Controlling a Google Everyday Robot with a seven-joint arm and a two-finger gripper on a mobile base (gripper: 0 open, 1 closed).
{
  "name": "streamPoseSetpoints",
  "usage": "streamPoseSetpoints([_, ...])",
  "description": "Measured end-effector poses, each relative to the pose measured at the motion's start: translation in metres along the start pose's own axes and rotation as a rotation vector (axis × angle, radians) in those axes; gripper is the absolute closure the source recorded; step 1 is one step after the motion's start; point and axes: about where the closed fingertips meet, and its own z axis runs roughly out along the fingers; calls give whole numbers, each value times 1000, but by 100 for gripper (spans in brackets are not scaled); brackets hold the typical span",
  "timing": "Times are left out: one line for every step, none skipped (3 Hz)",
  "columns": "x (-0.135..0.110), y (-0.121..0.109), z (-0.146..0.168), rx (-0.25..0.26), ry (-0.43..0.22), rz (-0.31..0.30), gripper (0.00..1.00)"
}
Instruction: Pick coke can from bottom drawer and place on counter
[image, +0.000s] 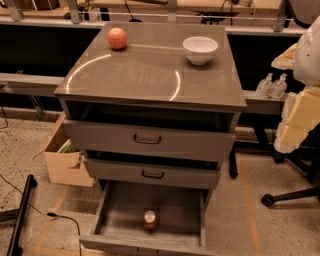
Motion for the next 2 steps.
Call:
streamPoseSetpoints([0, 0, 0, 0, 0, 0, 0])
streamPoseSetpoints([-4, 11, 20, -16, -79, 49, 0])
